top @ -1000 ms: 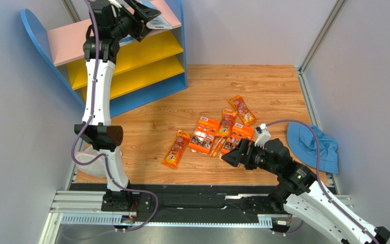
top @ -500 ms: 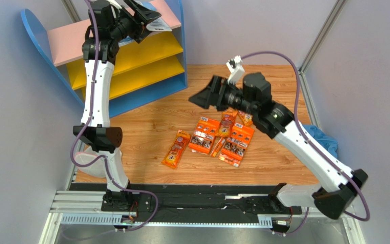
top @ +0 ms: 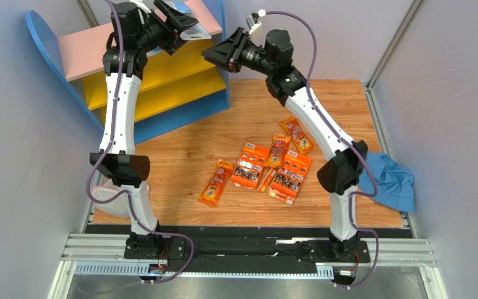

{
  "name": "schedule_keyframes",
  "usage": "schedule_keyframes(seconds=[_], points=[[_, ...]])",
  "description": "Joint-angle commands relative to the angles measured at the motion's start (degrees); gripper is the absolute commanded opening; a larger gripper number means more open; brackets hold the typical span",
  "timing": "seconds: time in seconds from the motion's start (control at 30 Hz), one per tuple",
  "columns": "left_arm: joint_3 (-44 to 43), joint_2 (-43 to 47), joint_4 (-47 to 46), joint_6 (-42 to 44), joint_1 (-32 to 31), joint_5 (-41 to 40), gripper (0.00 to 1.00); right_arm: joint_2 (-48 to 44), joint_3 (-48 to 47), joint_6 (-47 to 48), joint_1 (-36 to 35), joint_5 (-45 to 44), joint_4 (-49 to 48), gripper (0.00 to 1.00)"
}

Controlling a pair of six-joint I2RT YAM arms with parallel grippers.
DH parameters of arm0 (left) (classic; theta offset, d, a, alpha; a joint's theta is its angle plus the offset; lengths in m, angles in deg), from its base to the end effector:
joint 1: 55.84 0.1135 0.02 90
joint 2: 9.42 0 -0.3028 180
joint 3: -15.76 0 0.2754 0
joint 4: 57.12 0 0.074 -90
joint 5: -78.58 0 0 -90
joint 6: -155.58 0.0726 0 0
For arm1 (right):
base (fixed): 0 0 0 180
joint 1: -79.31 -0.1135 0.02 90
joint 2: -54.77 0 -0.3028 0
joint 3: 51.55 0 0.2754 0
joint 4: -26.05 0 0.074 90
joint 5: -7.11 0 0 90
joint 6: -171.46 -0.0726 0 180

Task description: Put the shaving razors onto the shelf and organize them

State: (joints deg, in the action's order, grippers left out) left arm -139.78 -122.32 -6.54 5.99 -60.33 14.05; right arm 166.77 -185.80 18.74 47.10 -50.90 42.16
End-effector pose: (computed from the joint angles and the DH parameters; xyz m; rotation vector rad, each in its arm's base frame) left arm 0.4747 -0.0686 0.5597 -0.5232 1.7749 -1.1860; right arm 0.4221 0.3114 0.5130 -0.0746 1.7468 1.6892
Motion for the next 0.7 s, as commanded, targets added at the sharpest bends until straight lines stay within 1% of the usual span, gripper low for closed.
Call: schedule_keyframes(seconds=[0.0,0.03,0.1,0.17,0.33,0.5,0.67], points=[[-0.13,3.21,-2.84,0.8,-0.17,2.03,0.83,9.52,-13.93,-9.43,-0.05,2.73,-1.33,0.34],[0.04,3.3,-3.19,0.71,-0.17,2.47,0.83,11.11,-16.21,-11.01,0.21,2.03,-2.38,0.32],[0.05,3.48,-3.19,0.62,-0.17,2.47,0.83,12.27,-15.97,-13.3,0.56,1.15,-3.09,0.28],[-0.04,3.57,-3.19,0.53,-0.17,2.47,0.83,13.5,-15.09,-15.58,1.09,0.36,-5.89,0.26],[0.4,3.3,-3.46,0.09,-0.17,3.44,0.83,15.87,-15.7,-18.57,1.53,-0.52,-9.85,0.25],[1.01,3.57,-3.98,-0.09,-0.17,3.97,0.83,20.96,-21.4,-21.56,1.88,-2.37,-10.47,0.23],[0.31,3.65,-3.81,0.97,-0.17,3.62,0.83,24.05,-23.44,-24.38,2.76,-2.37,-12.23,0.23]])
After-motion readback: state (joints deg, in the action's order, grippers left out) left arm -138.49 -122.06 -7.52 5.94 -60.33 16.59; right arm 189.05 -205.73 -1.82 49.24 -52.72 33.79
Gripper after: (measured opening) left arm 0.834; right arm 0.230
